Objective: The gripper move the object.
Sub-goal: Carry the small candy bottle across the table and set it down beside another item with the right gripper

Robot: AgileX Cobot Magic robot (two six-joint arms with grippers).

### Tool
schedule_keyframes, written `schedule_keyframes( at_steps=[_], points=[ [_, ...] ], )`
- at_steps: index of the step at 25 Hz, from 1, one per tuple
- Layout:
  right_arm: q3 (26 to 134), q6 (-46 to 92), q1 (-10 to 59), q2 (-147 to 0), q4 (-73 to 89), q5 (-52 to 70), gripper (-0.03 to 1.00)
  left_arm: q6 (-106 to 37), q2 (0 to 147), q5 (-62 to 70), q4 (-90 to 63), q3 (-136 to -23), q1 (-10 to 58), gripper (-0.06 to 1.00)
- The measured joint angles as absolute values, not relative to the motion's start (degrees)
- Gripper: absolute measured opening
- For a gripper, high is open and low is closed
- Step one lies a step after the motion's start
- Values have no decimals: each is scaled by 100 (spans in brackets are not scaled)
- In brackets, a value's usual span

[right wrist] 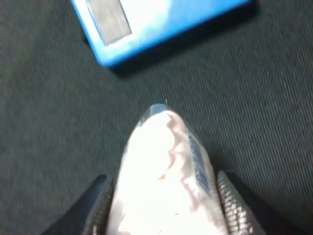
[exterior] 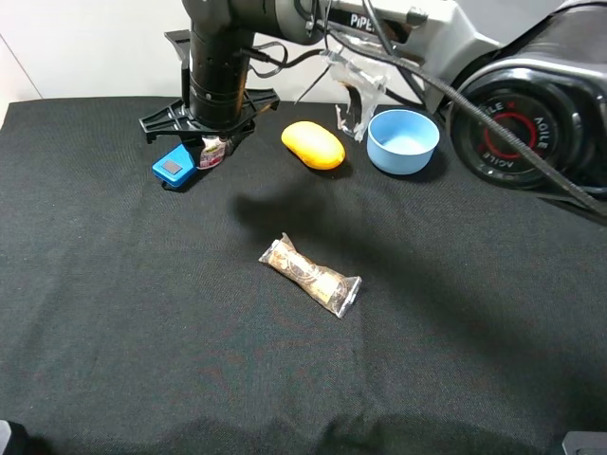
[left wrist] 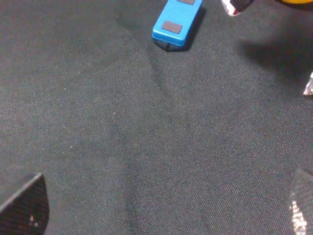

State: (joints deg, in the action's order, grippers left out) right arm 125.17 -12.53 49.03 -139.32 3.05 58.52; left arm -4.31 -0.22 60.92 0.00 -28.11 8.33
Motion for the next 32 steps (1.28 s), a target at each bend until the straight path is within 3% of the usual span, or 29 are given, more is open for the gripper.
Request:
schedule_keyframes(
  at_steps=[32],
  points=[
    [12521, -1253, 4582, -14646, 400, 5125, 34, -431, -22, 6092, 0, -2811, 833, 97]
  ],
)
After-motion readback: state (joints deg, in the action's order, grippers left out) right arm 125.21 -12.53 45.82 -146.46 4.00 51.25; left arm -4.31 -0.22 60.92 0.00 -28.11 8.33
